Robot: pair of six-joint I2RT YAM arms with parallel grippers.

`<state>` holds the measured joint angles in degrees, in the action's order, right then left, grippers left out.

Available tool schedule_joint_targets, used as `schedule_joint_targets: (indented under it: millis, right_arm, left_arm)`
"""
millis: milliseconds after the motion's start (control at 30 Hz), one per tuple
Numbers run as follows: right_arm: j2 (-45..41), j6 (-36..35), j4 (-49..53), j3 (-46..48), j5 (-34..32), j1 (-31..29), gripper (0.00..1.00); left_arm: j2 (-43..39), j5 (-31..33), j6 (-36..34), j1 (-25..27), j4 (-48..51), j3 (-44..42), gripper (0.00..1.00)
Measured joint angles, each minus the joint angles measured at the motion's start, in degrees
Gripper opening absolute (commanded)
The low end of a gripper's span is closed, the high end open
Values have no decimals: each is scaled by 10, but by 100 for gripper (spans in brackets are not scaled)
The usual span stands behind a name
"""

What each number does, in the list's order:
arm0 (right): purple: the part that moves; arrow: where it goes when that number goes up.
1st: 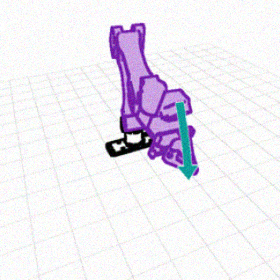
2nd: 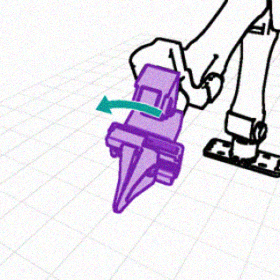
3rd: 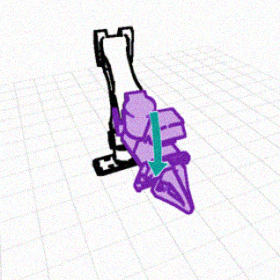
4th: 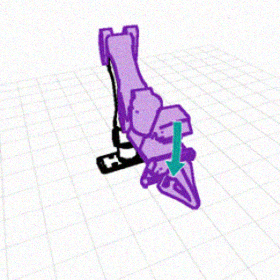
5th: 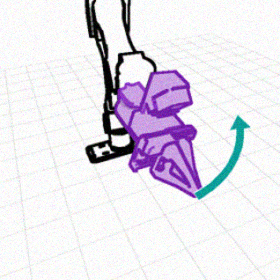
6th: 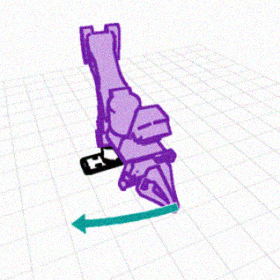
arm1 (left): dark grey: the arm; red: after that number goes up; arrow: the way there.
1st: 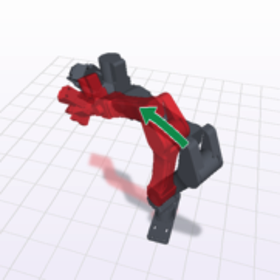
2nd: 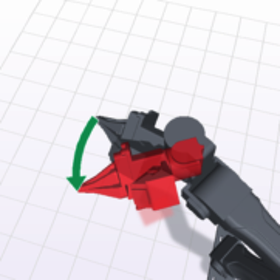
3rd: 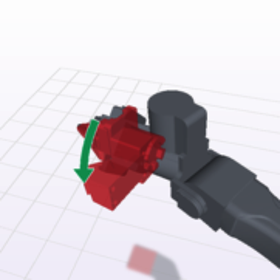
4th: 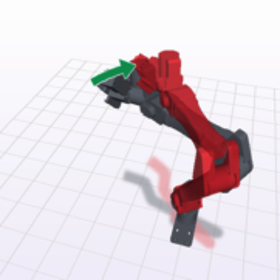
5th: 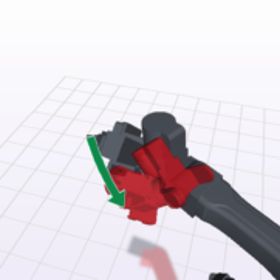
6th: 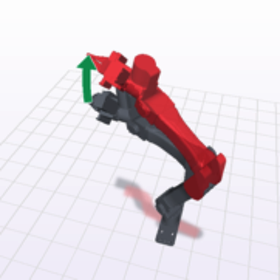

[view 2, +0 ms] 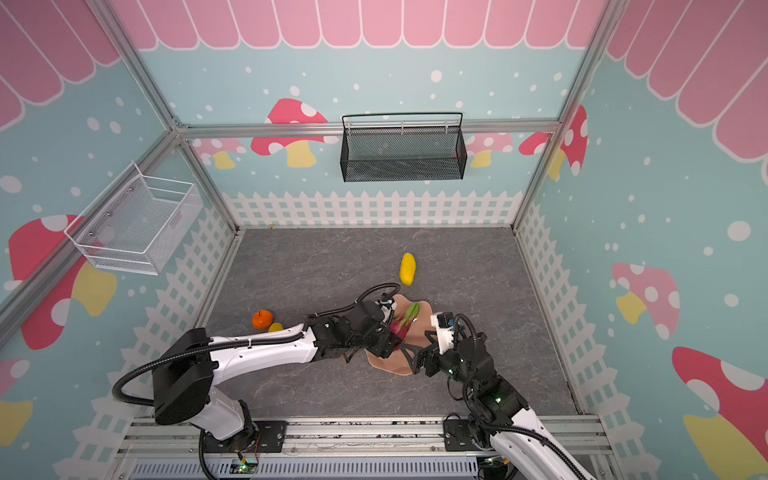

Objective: Place and organize the fake fruits in the fruit bowl
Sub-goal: 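Carry the dragon fruit with the left gripper to the right gripper over the bowl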

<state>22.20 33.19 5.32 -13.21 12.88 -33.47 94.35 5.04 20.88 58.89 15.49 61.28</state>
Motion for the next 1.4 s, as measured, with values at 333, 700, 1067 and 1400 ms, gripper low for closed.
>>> schedule_joint_targets:
  millis: [333,700,1067,1400]
  right_arm:
    - [-3,3,1,6,-1,0,98]
    - [-30,3,5,15,-4,0,98]
    - [-32,3,7,20,-4,0,98]
    - [24,-14,-32,3,1,0,98]
  left_arm:
    - [49,3,4,6,-7,30,79]
    - [87,-12,10,6,-3,45,90]
    - [80,-17,14,6,-4,44,100]
    - [-90,69,-1,2,-10,-35,100]
